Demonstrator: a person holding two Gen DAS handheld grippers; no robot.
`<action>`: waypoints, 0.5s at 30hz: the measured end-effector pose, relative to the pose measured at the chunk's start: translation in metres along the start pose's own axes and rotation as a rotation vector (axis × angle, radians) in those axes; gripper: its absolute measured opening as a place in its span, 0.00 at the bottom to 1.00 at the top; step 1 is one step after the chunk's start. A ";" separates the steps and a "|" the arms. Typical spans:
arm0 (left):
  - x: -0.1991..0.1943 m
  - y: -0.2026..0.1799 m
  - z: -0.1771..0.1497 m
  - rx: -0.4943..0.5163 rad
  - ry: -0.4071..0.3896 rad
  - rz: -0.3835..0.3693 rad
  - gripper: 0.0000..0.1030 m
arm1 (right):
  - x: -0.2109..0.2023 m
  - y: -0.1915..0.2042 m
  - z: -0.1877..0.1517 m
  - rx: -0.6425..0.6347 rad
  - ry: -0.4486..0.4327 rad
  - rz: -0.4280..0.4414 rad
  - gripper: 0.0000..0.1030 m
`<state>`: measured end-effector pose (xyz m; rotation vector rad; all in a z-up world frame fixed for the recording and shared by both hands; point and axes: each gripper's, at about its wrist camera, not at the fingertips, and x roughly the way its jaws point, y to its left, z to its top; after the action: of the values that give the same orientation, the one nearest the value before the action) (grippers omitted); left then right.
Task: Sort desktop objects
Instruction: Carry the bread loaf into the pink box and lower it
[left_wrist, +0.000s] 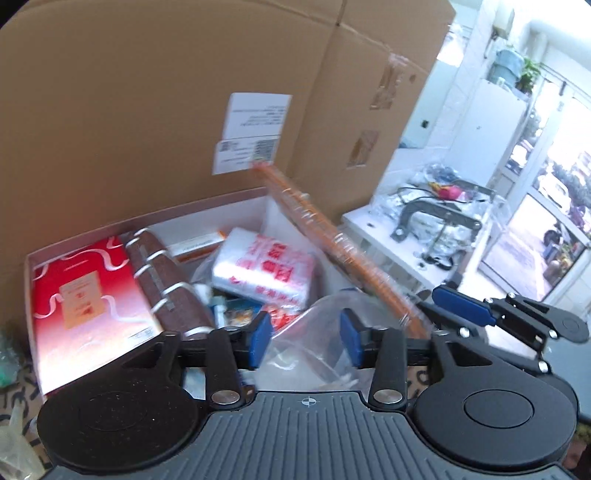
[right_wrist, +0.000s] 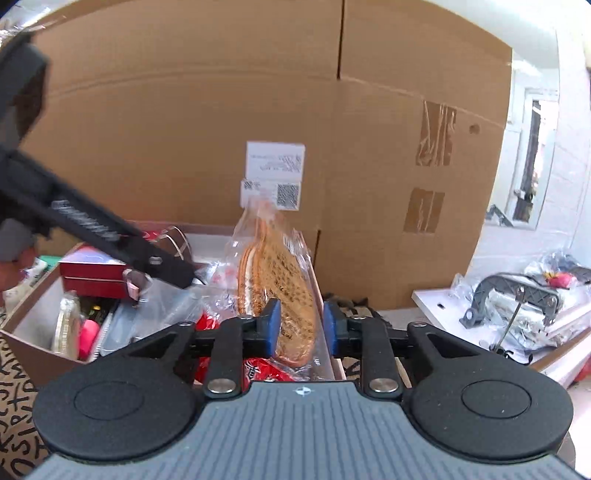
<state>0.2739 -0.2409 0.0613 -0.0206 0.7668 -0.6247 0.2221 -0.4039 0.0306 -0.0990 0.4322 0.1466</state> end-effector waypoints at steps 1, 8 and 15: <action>-0.001 0.003 -0.002 0.000 -0.007 0.013 0.61 | 0.004 0.001 -0.001 0.006 0.011 0.000 0.22; -0.010 0.019 -0.010 0.010 -0.034 0.080 0.61 | 0.031 0.015 -0.008 -0.007 0.048 -0.010 0.21; -0.020 0.034 -0.016 -0.018 -0.017 0.087 0.62 | 0.035 0.012 -0.009 0.027 0.055 -0.035 0.19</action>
<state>0.2703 -0.1986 0.0545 -0.0089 0.7532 -0.5344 0.2475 -0.3892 0.0066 -0.0844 0.4871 0.1037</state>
